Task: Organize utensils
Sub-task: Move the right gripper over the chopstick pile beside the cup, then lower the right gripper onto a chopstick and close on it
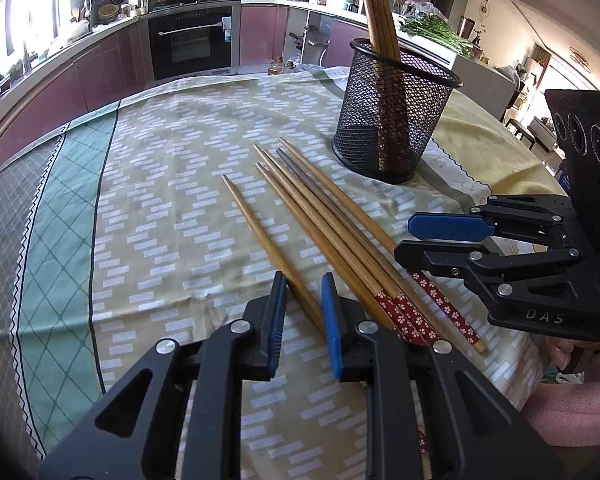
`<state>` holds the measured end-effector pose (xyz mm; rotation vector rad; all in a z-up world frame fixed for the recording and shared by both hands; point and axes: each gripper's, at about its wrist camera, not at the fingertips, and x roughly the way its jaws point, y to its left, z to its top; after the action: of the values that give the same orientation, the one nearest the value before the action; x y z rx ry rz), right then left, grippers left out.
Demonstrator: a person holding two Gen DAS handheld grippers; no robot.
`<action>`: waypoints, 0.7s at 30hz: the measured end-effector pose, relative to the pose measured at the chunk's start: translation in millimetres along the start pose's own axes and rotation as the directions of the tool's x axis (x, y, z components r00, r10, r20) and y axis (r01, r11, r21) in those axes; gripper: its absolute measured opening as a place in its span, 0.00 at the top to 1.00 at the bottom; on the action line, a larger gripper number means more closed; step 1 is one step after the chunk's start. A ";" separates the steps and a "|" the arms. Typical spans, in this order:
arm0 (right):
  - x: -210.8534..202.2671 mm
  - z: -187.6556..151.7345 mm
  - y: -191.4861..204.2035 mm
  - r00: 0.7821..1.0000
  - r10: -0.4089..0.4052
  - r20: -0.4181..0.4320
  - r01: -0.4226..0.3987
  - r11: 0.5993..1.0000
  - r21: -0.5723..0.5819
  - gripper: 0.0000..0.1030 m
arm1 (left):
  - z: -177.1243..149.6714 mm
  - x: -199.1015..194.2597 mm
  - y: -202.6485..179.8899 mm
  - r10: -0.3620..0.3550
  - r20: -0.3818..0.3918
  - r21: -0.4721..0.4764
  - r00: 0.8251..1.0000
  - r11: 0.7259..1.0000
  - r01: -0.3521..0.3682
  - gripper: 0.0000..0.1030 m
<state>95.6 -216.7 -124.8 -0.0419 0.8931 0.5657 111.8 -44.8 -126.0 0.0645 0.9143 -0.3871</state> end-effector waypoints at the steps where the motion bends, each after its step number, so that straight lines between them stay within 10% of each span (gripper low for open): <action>1: 0.1 0.0 0.3 1.000 -0.002 0.000 0.002 1.000 -0.001 0.75 | 0.5 0.4 0.6 -0.002 -0.001 -0.002 1.000 1.000 0.002 0.81; 14: 12.7 12.3 7.0 0.999 -0.041 -0.003 0.041 0.999 -0.020 0.75 | 6.1 4.9 0.9 0.003 -0.003 -0.004 1.000 1.000 -0.003 0.83; 21: 13.5 14.3 2.3 0.999 -0.034 0.000 0.034 0.999 0.006 0.93 | 8.3 7.5 2.8 0.013 0.003 -0.031 1.000 0.999 -0.013 0.86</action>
<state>111.5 -204.8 -125.3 -0.0520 0.8926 0.5311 123.2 -46.3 -127.1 0.0415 0.9158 -0.3609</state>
